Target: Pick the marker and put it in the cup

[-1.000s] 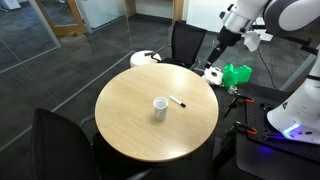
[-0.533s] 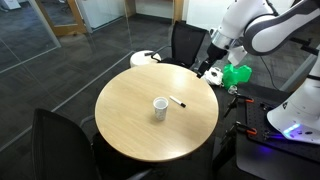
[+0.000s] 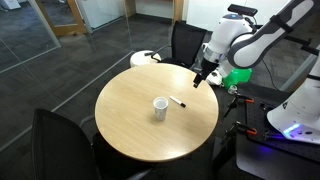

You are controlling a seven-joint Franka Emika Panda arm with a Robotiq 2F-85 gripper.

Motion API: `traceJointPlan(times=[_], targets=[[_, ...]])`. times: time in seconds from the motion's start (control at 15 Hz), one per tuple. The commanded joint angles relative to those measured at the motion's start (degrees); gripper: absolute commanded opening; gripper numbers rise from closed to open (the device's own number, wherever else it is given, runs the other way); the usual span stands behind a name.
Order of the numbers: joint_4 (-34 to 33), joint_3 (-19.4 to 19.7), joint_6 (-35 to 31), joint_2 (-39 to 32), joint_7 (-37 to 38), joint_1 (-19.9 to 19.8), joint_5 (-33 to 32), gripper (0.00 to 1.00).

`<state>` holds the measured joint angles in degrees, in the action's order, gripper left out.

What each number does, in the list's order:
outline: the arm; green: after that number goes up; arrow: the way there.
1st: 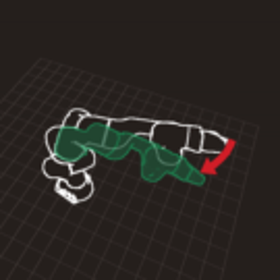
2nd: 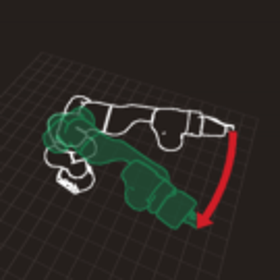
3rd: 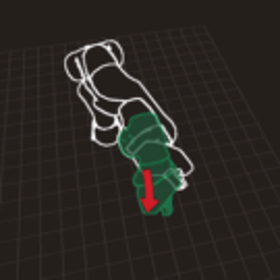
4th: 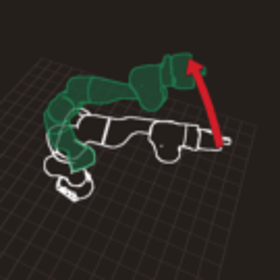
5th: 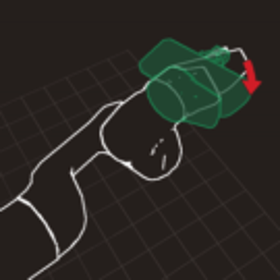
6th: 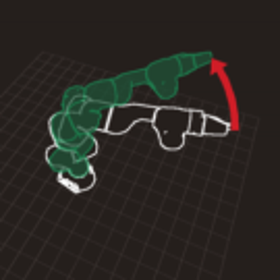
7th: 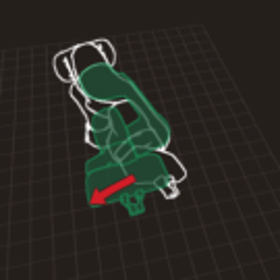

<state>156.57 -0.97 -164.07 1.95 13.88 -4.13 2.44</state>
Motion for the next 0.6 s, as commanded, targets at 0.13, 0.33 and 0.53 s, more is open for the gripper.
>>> traceJointPlan(times=[0.13,0.33,0.53], targets=[[-5.3,2.1,-2.6,-10.4,0.9,1.0,0.2,1.00],[-3.5,2.5,-1.3,-8.3,-0.4,1.4,0.5,1.00],[-3.5,2.4,-1.3,-8.0,-0.4,1.5,0.5,1.00]])
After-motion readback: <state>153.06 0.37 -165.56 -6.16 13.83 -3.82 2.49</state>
